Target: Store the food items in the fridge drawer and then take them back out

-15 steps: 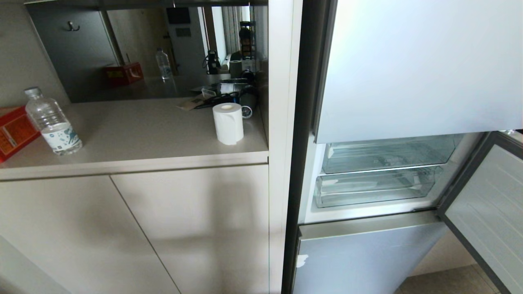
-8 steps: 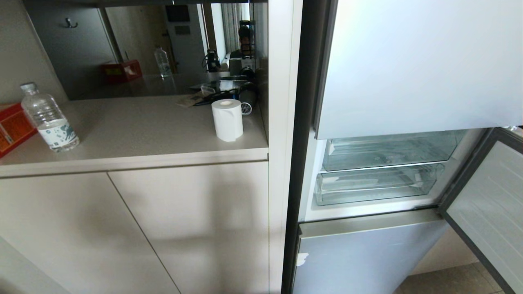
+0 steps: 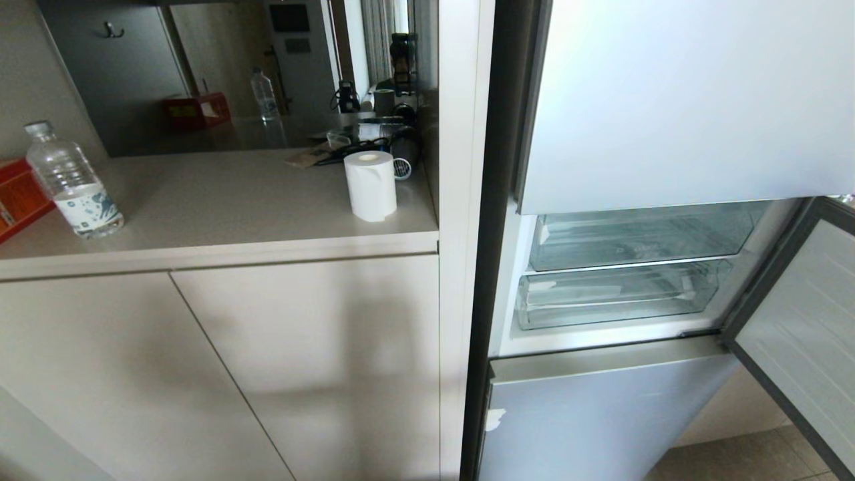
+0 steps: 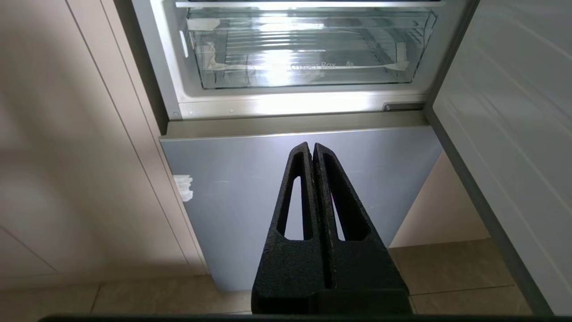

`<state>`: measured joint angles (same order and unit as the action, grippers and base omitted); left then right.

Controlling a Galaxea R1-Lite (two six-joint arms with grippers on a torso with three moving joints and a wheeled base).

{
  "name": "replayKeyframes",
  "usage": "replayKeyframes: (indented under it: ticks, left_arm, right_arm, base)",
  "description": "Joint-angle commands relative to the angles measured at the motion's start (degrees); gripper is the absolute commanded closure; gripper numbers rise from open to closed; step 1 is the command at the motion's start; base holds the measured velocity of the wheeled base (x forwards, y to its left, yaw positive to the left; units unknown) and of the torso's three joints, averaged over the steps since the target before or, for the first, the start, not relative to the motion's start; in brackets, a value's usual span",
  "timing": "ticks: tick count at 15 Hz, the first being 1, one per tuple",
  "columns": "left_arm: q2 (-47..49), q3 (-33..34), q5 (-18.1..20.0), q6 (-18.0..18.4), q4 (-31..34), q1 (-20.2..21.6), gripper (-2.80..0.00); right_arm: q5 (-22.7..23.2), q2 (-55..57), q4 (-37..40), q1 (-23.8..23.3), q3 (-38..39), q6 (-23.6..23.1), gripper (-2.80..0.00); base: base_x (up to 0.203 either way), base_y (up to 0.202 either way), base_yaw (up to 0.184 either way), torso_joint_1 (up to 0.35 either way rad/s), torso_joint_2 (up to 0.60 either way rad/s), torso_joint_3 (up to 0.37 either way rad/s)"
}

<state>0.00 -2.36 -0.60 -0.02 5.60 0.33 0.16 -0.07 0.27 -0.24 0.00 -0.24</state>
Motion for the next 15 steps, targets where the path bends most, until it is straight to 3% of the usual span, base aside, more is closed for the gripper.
replayKeyframes:
  ticks: [1, 15]
  left_arm:
    - [0.09, -0.01, -0.02, -0.05, 0.03, 0.02, 0.0]
    - [0.09, -0.01, -0.02, 0.01, 0.03, 0.02, 0.0]
  right_arm:
    - [0.02, -0.01, 0.05, 0.01, 0.0, -0.02, 0.0]
    - [0.02, -0.01, 0.07, -0.02, 0.0, -0.02, 0.0]
  base:
    - [0.0, 0.0, 0.0, -0.149, 0.3, 0.156]
    - [0.0, 0.0, 0.0, -0.148, 0.31, 0.162]
